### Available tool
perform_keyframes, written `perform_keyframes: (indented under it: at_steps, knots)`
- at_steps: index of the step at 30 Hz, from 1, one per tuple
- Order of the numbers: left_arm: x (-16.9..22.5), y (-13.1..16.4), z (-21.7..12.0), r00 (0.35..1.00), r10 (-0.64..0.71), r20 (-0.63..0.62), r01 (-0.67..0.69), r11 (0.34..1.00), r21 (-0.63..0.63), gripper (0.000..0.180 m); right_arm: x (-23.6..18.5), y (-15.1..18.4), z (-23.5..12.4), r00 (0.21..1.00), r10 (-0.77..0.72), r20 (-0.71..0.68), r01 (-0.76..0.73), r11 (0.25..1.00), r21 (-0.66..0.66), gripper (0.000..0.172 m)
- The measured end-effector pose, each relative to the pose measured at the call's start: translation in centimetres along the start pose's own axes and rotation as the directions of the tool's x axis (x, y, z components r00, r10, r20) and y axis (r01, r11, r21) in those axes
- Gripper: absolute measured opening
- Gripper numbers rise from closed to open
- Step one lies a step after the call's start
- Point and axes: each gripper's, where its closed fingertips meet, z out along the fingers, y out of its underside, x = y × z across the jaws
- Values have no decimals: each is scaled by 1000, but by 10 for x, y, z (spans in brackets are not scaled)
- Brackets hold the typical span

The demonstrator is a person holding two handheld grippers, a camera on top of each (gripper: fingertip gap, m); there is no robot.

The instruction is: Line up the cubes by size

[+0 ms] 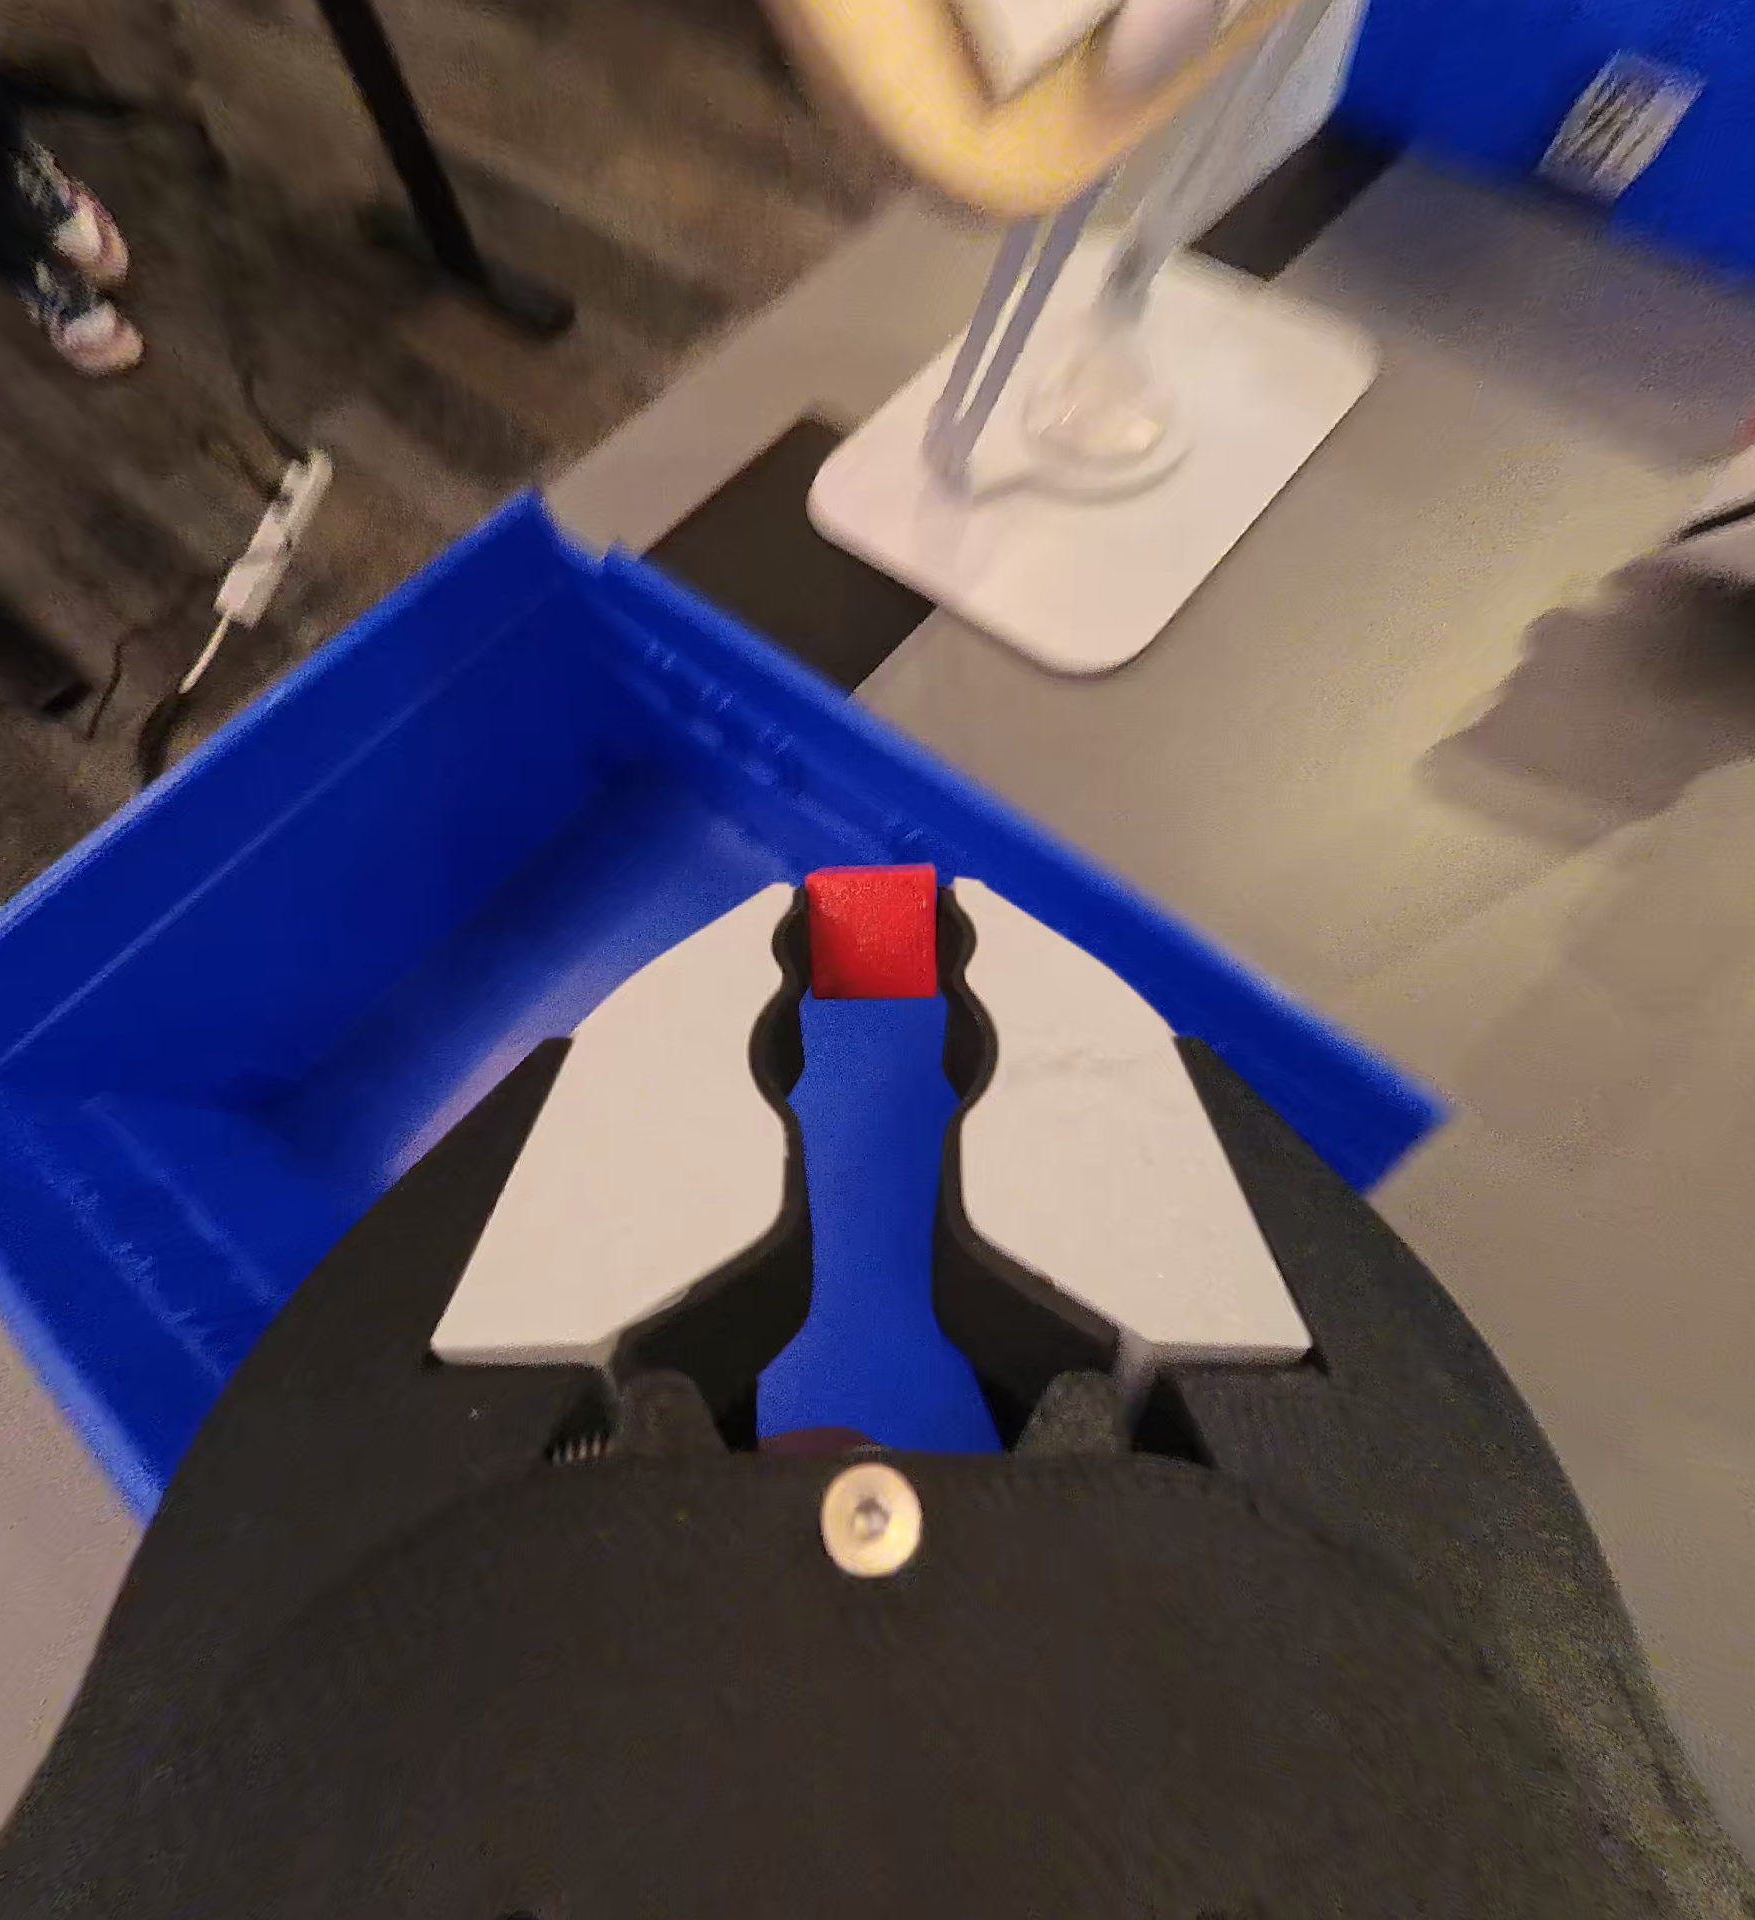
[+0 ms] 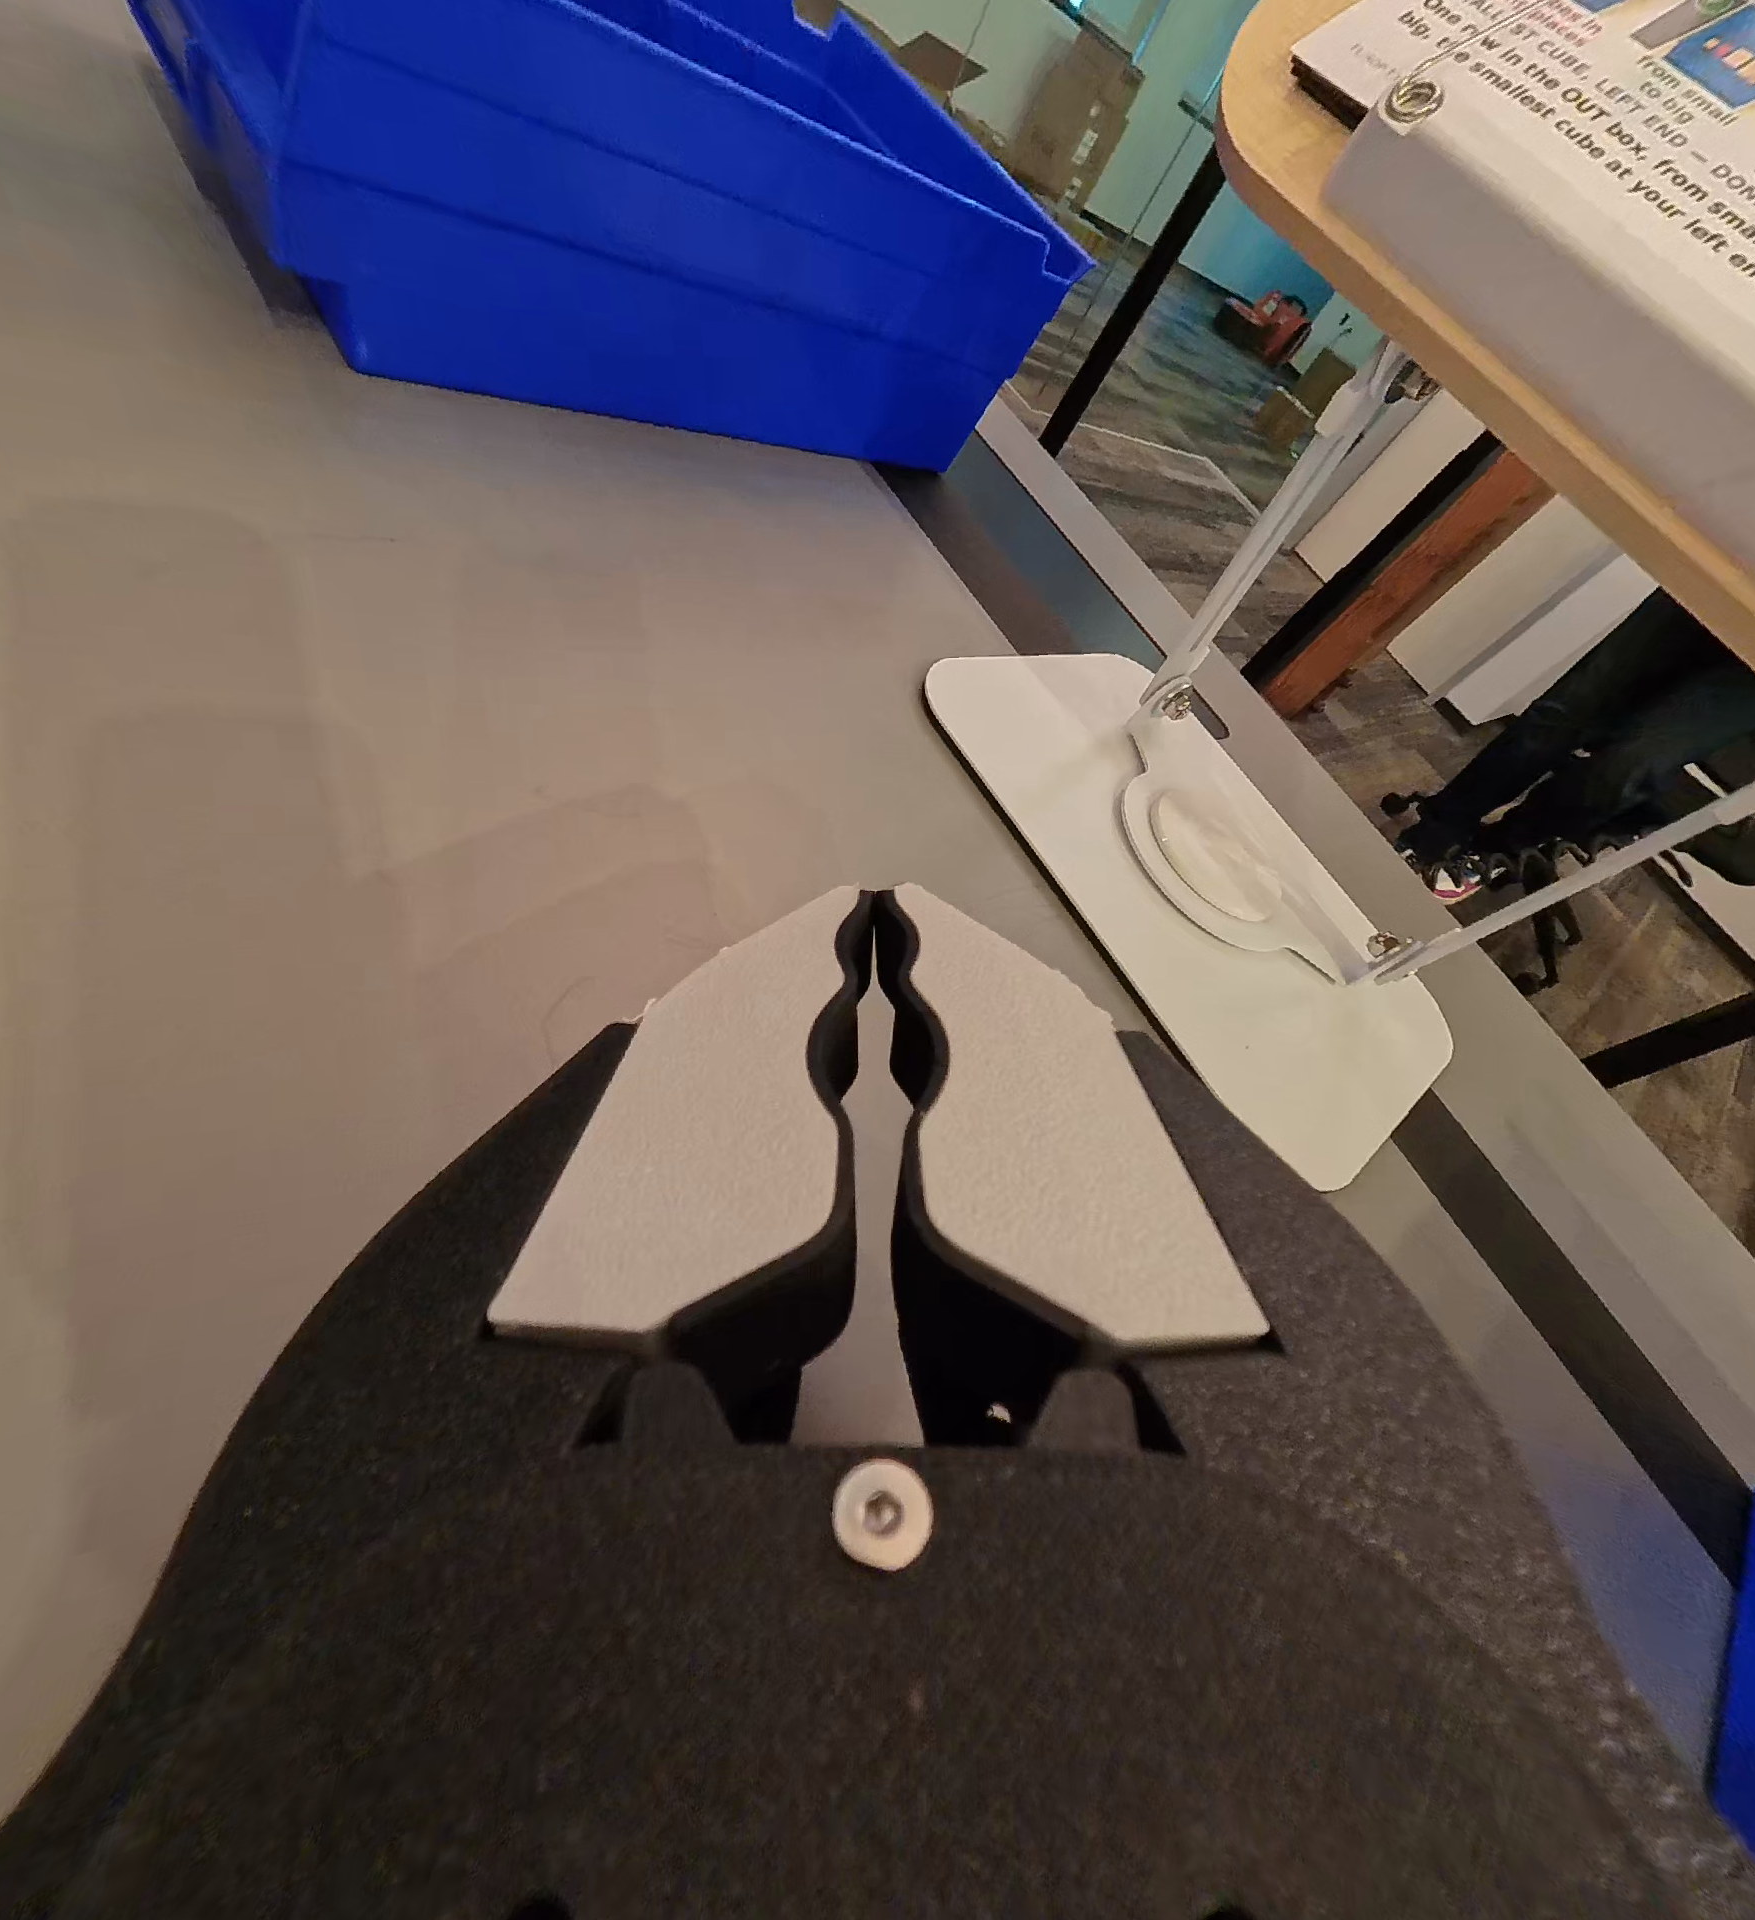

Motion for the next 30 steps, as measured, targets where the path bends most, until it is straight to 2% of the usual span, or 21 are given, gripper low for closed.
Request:
perform_keyframes:
  at_steps: [2,5,8,10,14,17,23,30]
  knots:
    - [29,-23,-17,997,-29,-73,40,987,156,22,1,-4,-2,1000,6,-6,-6,1000,27,1]
    - [78,-50,-33,974,-64,-216,137,930,342,22,4,-17,-9,999,39,4,-39,993,113,8]
    - [122,-67,-34,931,-83,-356,245,866,437,22,4,-39,-21,1000,-17,-13,20,981,191,16]
    - [155,-72,-28,870,-79,-487,323,837,442,22,-3,-60,-32,997,-78,-6,77,965,252,21]
    - [208,-78,-4,770,-67,-635,412,812,413,22,-21,-95,-54,967,-252,-48,254,913,319,30]
    - [243,-88,14,648,-57,-759,487,797,357,22,-29,-111,-66,923,-367,-115,384,867,316,34]
    - [290,-101,33,514,-3,-858,540,778,321,22,-23,-121,-79,890,-419,-181,456,836,306,39]
    - [308,-103,41,401,12,-916,590,761,269,22,-19,-120,-83,874,-445,-196,486,821,300,39]
